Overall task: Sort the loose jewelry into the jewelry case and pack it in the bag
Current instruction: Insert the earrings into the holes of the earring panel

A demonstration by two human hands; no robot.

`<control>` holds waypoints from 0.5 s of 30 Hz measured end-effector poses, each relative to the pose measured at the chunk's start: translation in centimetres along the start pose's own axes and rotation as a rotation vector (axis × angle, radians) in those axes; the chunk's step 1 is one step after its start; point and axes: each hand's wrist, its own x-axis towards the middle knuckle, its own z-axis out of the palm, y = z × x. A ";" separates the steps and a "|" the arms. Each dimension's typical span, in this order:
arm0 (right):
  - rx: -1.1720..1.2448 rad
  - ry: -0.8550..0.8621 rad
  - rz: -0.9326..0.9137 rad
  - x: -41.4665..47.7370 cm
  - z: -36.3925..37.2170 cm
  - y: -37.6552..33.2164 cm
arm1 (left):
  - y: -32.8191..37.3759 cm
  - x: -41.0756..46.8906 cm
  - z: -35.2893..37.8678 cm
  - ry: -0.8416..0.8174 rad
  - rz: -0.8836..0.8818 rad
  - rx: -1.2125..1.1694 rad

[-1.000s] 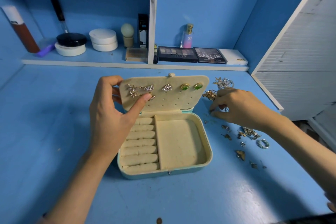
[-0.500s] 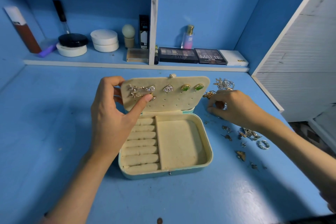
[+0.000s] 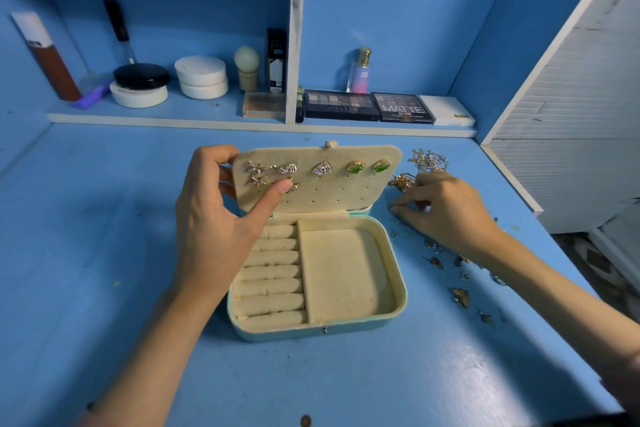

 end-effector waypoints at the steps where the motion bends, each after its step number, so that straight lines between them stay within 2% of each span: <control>1: -0.014 0.001 -0.011 -0.1 0.0 0.0 | 0.0 0.0 0.0 0.000 0.001 0.001; 11: -0.142 -0.042 -0.117 -0.3 -1.1 -0.1 | -0.1 0.0 0.1 0.009 0.005 0.011; 15: -0.153 -0.044 -0.084 -0.1 -1.7 0.2 | 0.0 0.0 0.0 0.010 0.005 0.019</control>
